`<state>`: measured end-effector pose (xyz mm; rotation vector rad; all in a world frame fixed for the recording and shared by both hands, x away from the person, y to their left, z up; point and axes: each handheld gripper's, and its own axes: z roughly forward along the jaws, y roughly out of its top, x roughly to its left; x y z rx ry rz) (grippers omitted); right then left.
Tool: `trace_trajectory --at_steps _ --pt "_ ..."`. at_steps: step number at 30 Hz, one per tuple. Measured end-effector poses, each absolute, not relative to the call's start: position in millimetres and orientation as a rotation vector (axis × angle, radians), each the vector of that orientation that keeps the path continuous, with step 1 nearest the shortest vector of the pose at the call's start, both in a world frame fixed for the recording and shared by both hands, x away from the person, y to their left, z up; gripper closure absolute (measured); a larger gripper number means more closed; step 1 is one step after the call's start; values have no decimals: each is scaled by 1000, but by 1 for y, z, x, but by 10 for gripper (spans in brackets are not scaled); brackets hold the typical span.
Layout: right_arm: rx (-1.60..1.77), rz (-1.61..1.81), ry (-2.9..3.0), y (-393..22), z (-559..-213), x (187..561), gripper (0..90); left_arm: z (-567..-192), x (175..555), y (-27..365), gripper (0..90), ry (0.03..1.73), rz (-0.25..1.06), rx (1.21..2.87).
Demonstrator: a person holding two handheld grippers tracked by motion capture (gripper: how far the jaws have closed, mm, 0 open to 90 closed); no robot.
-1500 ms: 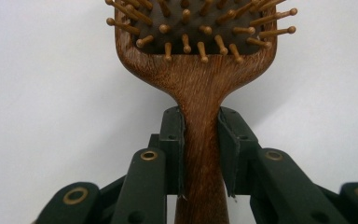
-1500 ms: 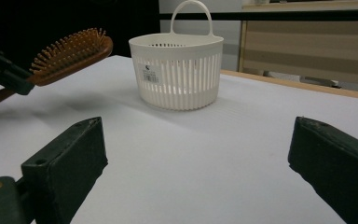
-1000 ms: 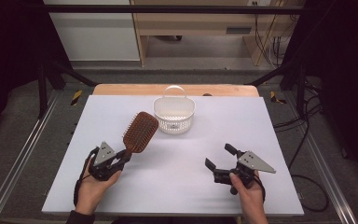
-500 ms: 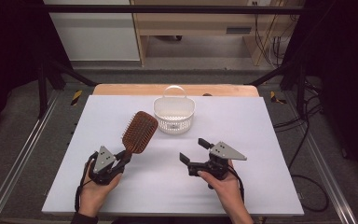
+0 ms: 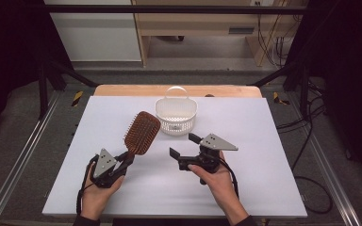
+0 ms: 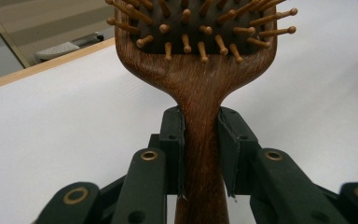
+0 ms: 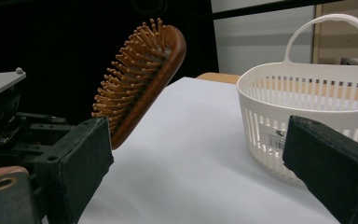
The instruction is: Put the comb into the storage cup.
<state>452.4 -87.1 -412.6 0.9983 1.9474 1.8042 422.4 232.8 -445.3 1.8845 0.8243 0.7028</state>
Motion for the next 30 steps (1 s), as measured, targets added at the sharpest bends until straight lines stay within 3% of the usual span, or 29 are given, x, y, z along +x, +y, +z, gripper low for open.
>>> trace_trajectory --at_steps 30 --pt "1045 1840 2015 -52 -409 469 77 -445 416 222 726 775 704 1868"
